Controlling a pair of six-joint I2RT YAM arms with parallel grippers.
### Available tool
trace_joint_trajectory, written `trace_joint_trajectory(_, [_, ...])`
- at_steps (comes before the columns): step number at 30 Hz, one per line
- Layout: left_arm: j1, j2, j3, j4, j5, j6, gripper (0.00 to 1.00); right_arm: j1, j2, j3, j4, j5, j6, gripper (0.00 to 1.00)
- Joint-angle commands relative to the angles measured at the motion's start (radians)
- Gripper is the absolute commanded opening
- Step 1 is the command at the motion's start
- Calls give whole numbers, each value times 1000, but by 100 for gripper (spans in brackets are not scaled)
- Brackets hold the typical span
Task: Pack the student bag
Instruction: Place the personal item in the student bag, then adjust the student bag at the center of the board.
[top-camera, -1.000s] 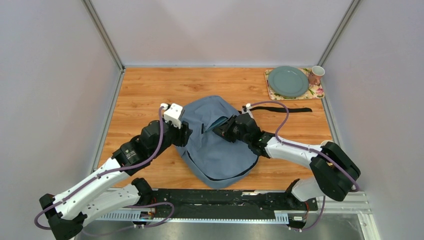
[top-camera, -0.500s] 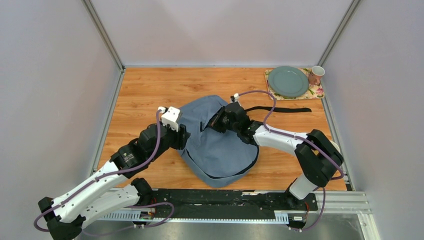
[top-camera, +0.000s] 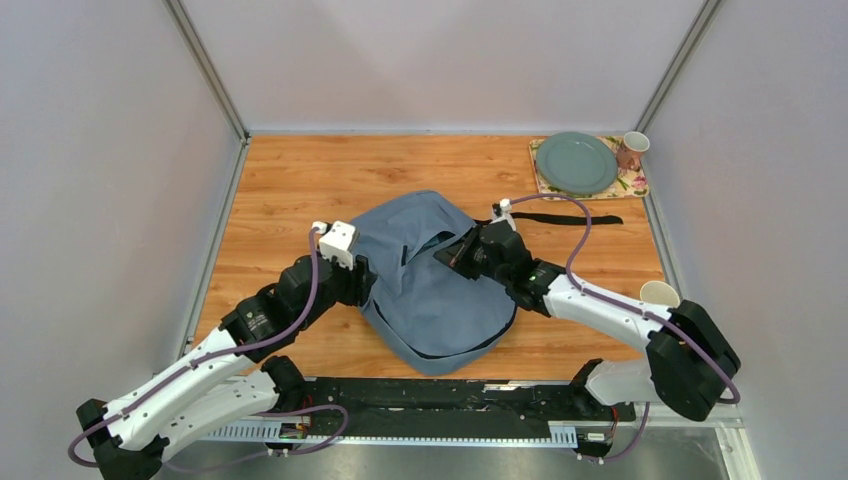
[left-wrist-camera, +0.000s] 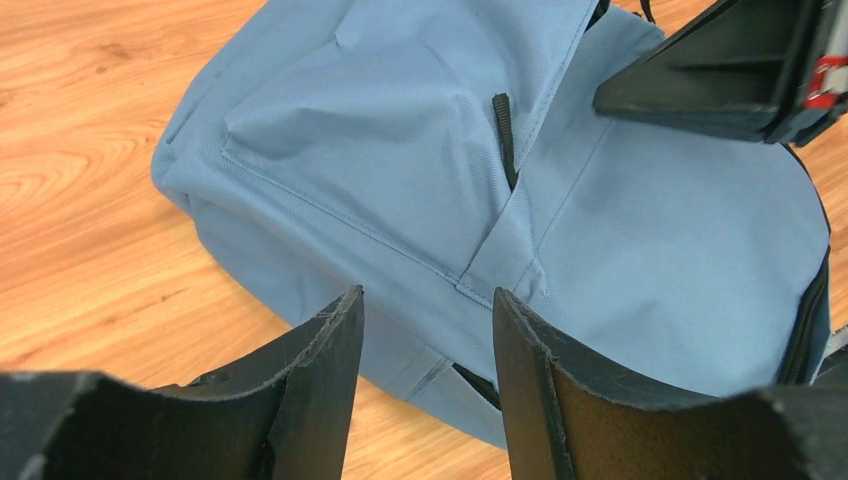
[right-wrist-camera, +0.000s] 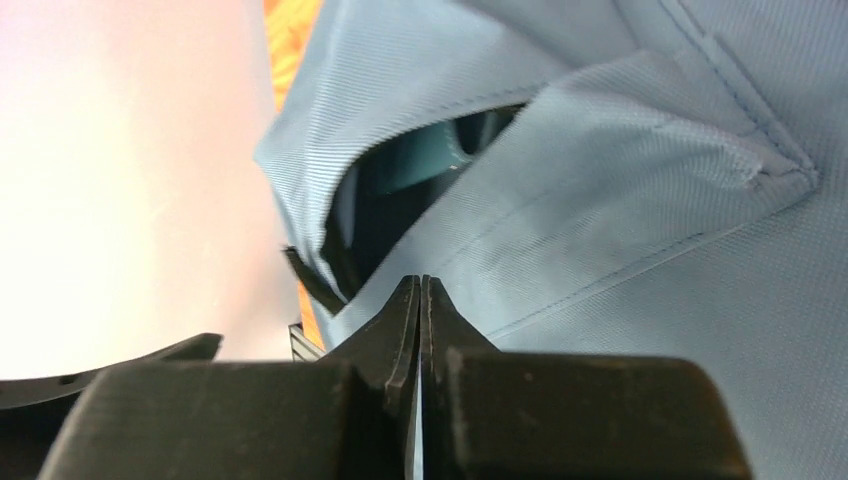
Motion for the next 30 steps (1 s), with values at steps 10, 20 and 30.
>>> trace_joint_trajectory(10, [3,-54,-17,10,-10,-82,59,-16,209,181,75,45,-45,0])
trace_joint_trajectory(20, [3,-104,-127,19,4,-197,70,-38,272,143,270,15,-93,1])
trace_joint_trajectory(30, [3,-97,-209,134,1,-309,83,-36,-78,-5,-58,113,-180,34])
